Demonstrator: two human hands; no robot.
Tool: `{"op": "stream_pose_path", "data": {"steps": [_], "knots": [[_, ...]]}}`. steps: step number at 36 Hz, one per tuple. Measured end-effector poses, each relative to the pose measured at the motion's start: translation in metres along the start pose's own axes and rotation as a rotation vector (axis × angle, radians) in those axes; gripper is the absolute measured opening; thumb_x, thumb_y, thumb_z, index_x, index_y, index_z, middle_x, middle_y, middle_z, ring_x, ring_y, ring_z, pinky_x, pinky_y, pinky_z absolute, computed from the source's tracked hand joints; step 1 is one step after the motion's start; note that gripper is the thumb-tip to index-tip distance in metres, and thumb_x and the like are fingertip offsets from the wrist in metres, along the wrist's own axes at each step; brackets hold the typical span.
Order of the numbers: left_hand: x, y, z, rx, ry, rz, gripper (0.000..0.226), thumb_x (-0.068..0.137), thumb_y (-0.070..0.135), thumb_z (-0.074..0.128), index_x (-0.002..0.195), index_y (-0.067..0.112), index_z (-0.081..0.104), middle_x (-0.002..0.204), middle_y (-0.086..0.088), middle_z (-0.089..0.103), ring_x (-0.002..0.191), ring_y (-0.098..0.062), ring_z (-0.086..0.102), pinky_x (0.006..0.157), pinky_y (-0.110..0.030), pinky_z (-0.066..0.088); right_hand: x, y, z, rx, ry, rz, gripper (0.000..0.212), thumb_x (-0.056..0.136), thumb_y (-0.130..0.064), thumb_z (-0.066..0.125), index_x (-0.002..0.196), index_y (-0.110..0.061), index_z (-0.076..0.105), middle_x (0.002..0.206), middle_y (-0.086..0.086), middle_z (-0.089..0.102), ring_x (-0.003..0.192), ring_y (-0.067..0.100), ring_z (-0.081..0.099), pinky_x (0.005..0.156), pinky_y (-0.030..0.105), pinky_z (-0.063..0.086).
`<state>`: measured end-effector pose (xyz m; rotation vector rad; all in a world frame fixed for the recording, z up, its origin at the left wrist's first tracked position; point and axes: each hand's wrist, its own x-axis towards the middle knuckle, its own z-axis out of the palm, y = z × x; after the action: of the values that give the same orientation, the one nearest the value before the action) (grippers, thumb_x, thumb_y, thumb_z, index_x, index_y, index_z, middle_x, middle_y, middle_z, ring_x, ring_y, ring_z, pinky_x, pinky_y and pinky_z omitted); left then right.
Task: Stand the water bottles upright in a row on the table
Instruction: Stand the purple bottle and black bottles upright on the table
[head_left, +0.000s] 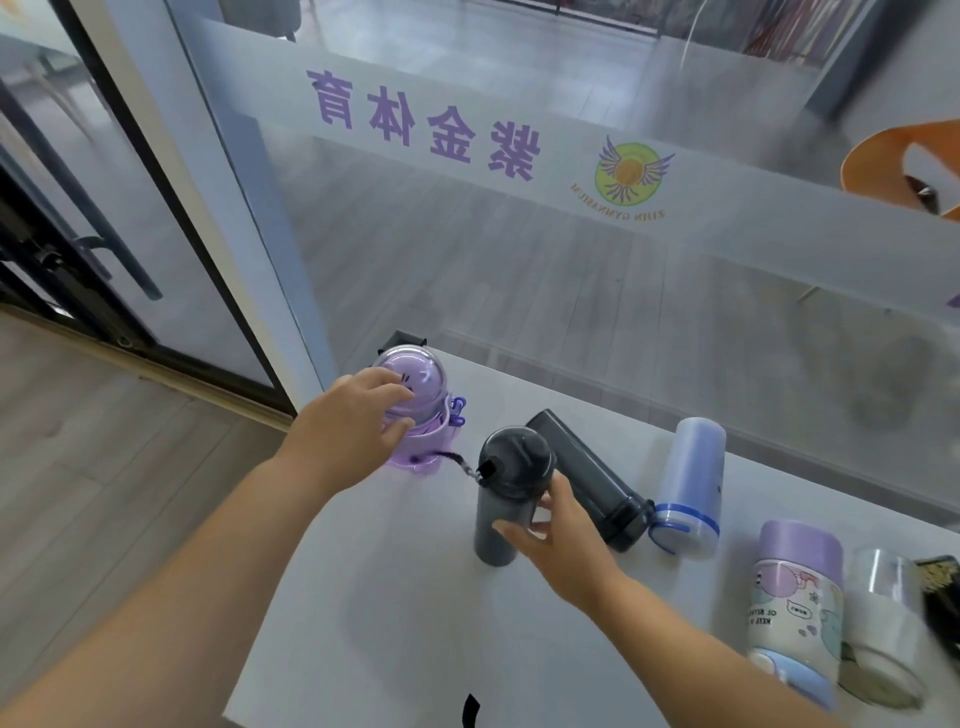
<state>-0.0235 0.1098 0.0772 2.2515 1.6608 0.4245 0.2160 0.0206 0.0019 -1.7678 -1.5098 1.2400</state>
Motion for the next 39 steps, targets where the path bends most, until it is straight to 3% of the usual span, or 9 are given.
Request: {"op": "stream_pose_path", "data": {"steps": [8, 17, 21, 24, 30, 36, 39], "knots": [[-0.005, 0.006, -0.004, 0.068, -0.022, -0.007, 0.027, 0.088, 0.029, 0.061, 0.113, 0.02, 0.066, 0.115, 0.0, 0.066, 0.101, -0.024, 0.06, 0.082, -0.037, 0.054, 0.001, 0.001, 0.009, 0.028, 0.015, -0.004, 0.06, 0.078, -0.03, 0.077, 0.126, -0.035, 0.04, 0.126, -0.017, 0.052, 0.119, 0.003, 0.048, 0.103, 0.033, 0.044], [-0.002, 0.021, -0.015, 0.177, -0.027, 0.034, 0.025, 0.09, 0.035, 0.056, 0.11, 0.023, 0.064, 0.115, 0.0, 0.066, 0.098, -0.026, 0.062, 0.076, -0.034, 0.05, 0.0, -0.01, -0.012, -0.311, -0.034, 0.015, 0.059, 0.08, -0.038, 0.072, 0.132, -0.029, 0.046, 0.135, -0.01, 0.051, 0.123, 0.012, 0.049, 0.104, 0.032, 0.042], [0.004, 0.042, -0.023, 0.2, 0.043, 0.116, 0.022, 0.09, 0.034, 0.056, 0.102, 0.021, 0.067, 0.105, -0.001, 0.069, 0.089, -0.028, 0.063, 0.066, -0.028, 0.04, -0.011, -0.014, -0.037, -0.475, -0.067, 0.087, 0.054, 0.085, -0.043, 0.066, 0.133, -0.026, 0.048, 0.13, -0.007, 0.055, 0.115, 0.013, 0.055, 0.099, 0.031, 0.045], [0.011, 0.065, -0.028, 0.189, 0.059, 0.181, 0.023, 0.091, 0.035, 0.053, 0.105, 0.023, 0.067, 0.107, 0.004, 0.068, 0.095, -0.025, 0.062, 0.07, -0.028, 0.041, -0.023, -0.015, -0.059, -0.586, -0.112, 0.151, 0.05, 0.088, -0.045, 0.062, 0.131, -0.025, 0.047, 0.127, -0.004, 0.057, 0.107, 0.016, 0.057, 0.094, 0.032, 0.049], [0.017, 0.117, -0.023, 0.172, 0.007, 0.329, 0.03, 0.093, 0.04, 0.048, 0.115, 0.025, 0.062, 0.118, 0.007, 0.065, 0.106, -0.024, 0.06, 0.084, -0.031, 0.044, -0.049, -0.001, -0.102, -0.72, -0.123, 0.261, 0.053, 0.088, -0.048, 0.059, 0.134, -0.025, 0.044, 0.13, -0.001, 0.057, 0.113, 0.022, 0.056, 0.094, 0.033, 0.049], [0.019, 0.167, 0.011, 0.262, -0.114, 0.447, 0.03, 0.095, 0.041, 0.041, 0.117, 0.027, 0.058, 0.119, 0.008, 0.061, 0.105, -0.021, 0.058, 0.074, -0.03, 0.035, -0.069, 0.025, -0.148, -0.737, -0.108, 0.305, 0.054, 0.09, -0.044, 0.059, 0.137, -0.025, 0.041, 0.133, 0.002, 0.054, 0.117, 0.023, 0.055, 0.097, 0.034, 0.045], [0.021, 0.185, 0.038, 0.305, -0.197, 0.466, 0.03, 0.095, 0.04, 0.039, 0.112, 0.025, 0.059, 0.112, 0.005, 0.062, 0.102, -0.022, 0.058, 0.077, -0.031, 0.041, -0.074, 0.04, -0.17, -0.77, -0.102, 0.321, 0.056, 0.092, -0.044, 0.057, 0.14, -0.022, 0.04, 0.138, -0.001, 0.051, 0.123, 0.019, 0.051, 0.099, 0.031, 0.041]]}}
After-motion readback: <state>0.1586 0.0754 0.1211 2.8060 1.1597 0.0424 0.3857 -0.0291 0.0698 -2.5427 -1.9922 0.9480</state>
